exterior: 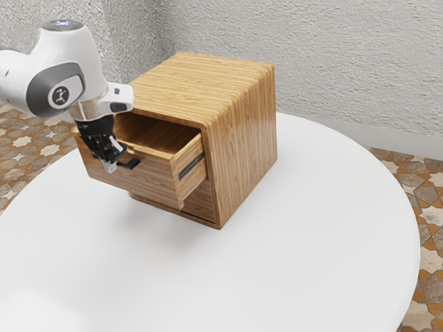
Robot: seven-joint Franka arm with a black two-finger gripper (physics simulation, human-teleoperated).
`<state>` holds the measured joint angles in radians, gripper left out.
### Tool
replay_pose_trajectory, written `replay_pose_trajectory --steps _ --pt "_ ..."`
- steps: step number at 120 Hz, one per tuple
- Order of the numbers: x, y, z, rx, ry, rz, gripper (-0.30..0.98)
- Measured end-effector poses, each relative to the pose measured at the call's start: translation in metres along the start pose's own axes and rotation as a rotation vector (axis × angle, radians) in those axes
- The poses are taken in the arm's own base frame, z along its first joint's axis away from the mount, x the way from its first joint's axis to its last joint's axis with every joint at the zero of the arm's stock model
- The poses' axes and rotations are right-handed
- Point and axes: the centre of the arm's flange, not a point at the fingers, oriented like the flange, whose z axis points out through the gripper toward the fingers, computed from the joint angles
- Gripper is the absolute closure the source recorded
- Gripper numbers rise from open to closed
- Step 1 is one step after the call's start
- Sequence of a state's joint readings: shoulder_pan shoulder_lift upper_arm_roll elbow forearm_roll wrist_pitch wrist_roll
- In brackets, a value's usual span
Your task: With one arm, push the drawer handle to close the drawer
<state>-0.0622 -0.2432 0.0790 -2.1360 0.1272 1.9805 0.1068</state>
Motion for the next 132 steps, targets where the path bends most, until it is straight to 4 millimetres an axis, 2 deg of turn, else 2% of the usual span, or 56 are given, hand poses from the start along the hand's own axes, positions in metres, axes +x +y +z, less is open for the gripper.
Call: replay_pose_trajectory --steps 101,132 --pt "0.074 -0.007 0.013 0.016 0.008 0.005 0.79" --pt "0.092 -0.011 0.006 0.022 0.026 0.004 0.79"
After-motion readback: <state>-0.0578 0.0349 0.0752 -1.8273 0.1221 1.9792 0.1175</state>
